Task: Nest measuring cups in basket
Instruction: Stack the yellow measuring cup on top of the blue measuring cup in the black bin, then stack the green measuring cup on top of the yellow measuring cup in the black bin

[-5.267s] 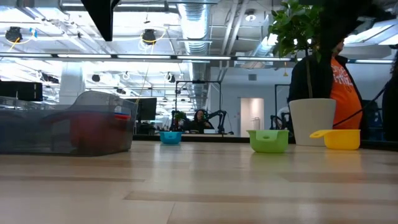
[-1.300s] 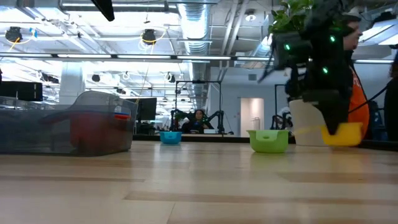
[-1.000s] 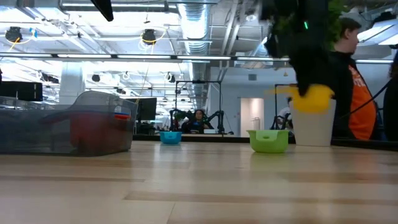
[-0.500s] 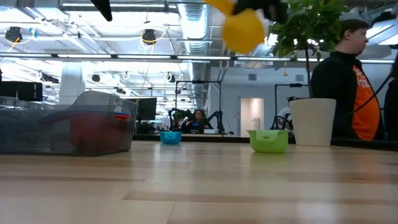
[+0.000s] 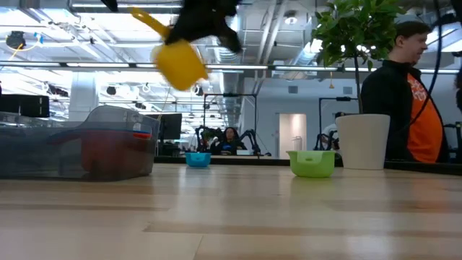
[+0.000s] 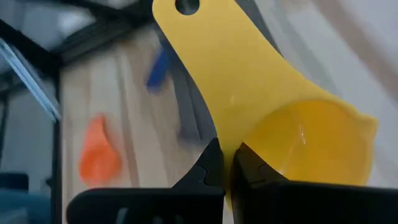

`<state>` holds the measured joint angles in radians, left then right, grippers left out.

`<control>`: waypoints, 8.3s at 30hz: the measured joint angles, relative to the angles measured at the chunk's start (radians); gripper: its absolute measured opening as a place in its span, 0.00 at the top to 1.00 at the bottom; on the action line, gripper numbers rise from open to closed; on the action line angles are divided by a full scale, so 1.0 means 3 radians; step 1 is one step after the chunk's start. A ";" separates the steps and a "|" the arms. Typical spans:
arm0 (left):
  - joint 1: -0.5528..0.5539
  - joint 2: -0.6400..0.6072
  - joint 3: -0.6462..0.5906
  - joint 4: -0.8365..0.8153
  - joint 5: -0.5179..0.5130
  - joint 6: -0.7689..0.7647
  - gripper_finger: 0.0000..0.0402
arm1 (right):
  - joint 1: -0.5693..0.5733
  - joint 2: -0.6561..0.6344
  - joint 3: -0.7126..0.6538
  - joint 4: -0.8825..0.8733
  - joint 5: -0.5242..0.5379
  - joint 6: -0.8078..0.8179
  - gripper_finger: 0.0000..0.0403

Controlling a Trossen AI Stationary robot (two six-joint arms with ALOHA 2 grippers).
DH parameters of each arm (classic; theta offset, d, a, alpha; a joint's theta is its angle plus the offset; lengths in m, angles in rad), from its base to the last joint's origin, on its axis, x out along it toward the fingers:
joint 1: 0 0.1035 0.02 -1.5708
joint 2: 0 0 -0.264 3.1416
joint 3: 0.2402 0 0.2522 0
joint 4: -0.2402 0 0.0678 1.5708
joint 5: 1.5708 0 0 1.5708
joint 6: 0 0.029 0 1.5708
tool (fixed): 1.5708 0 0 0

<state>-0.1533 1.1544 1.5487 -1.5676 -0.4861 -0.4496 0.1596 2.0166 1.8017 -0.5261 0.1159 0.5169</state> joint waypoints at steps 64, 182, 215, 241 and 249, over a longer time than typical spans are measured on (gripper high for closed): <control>-0.0230 -0.1116 -0.1209 0.0347 0.0382 -0.0562 0.71 | -0.0123 0.1422 0.1845 -0.0557 -0.0137 0.0528 0.79; -0.0228 -0.0424 -0.1208 0.0428 0.0197 -0.0698 0.71 | 0.0319 -0.0896 -0.1625 -0.2114 0.0922 -0.0068 0.75; -0.0229 -0.0356 -0.1208 0.0446 0.0201 -0.0761 0.71 | 0.0188 0.0190 -0.1382 -0.1696 0.0920 -0.1484 0.73; -0.0230 -0.0356 -0.1208 0.0531 0.0137 -0.0575 0.71 | -0.0341 0.0176 0.0690 -0.0885 -0.0374 -0.0975 0.96; -0.0230 -0.0356 -0.1208 0.0814 0.0133 -0.0188 0.71 | -0.0218 0.0295 0.0688 -0.0369 -0.0398 -0.0658 0.96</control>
<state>-0.2222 1.0477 1.1862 -1.3234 -0.4462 -0.5061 0.0942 2.1053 2.0080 -0.6367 -0.0036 0.3195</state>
